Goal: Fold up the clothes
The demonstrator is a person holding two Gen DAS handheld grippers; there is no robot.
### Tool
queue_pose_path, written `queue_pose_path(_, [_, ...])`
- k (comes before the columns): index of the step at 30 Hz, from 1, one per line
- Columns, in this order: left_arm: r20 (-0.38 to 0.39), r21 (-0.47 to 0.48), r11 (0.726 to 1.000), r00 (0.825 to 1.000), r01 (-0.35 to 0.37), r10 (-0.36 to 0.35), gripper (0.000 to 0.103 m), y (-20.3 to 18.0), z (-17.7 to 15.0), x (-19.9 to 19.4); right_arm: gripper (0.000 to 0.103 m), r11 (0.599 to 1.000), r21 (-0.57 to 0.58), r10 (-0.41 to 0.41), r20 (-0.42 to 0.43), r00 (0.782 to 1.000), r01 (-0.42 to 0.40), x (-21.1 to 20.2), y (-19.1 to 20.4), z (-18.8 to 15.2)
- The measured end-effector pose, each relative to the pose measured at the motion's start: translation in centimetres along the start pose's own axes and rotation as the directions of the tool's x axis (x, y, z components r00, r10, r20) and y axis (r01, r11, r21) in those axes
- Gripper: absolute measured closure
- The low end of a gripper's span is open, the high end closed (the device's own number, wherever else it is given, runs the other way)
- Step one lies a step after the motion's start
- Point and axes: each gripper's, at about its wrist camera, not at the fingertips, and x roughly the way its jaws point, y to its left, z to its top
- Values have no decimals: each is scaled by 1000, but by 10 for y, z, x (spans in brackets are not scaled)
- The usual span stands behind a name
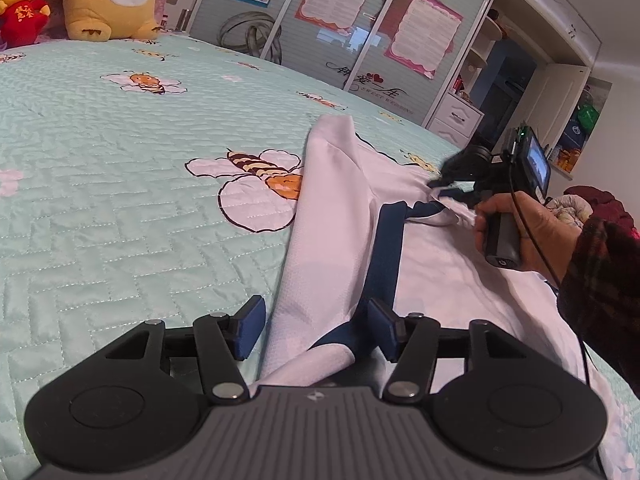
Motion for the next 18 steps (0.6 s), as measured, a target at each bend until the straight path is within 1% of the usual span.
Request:
queue_pose_path(1, [0, -3, 1000, 1000, 2, -2, 42, 1, 0, 0, 102, 1000, -3, -3, -1, 1000, 3, -2, 0, 0])
queue_pose_path(5, [0, -9, 1000, 1000, 7, -7, 42, 2, 1, 0, 102, 997, 39, -76, 72, 995, 73, -42, 0, -5])
queue_pose_path(7, [0, -10, 1000, 1000, 7, -7, 42, 2, 1, 0, 102, 991, 25, -136, 89, 987, 134, -54, 3, -8])
queue_pose_path(9, [0, -11, 1000, 1000, 8, -8, 42, 2, 1, 1, 102, 983, -3, -183, 90, 979, 184, -56, 5, -12])
queue_pose_path(11, [-1, -8, 1000, 1000, 7, -7, 42, 2, 1, 1, 101, 983, 1, -183, 55, 982, 183, -50, 4, -13])
queue_pose_path(12, [-1, -8, 1000, 1000, 6, -6, 42, 1, 1, 1, 100, 986, 2, -169, 36, 985, 169, -45, 3, -14])
queue_pose_path(13, [-1, -9, 1000, 1000, 7, -7, 42, 1, 1, 1, 94, 988, 3, -152, 17, 988, 152, -40, 3, -14])
queue_pose_path(14, [-1, -10, 1000, 1000, 8, -8, 42, 2, 1, 1, 93, 990, -6, -143, 9, 990, 143, -37, 4, -14])
queue_pose_path(15, [-1, -11, 1000, 1000, 9, -9, 42, 2, 1, 1, 91, 981, -40, -185, 48, 981, 187, -38, 9, -15])
queue_pose_path(16, [0, -11, 1000, 1000, 9, -9, 42, 2, 1, 1, 87, 967, -76, -237, 101, 966, 245, -40, 17, -15])
queue_pose_path(17, [0, -11, 1000, 1000, 9, -9, 42, 2, 1, 1, 83, 947, -110, -285, 155, 946, 303, -43, 24, -16])
queue_pose_path(18, [1, -11, 1000, 1000, 9, -9, 42, 2, 2, 1, 80, 921, -155, -316, 234, 919, 356, -46, 34, -17])
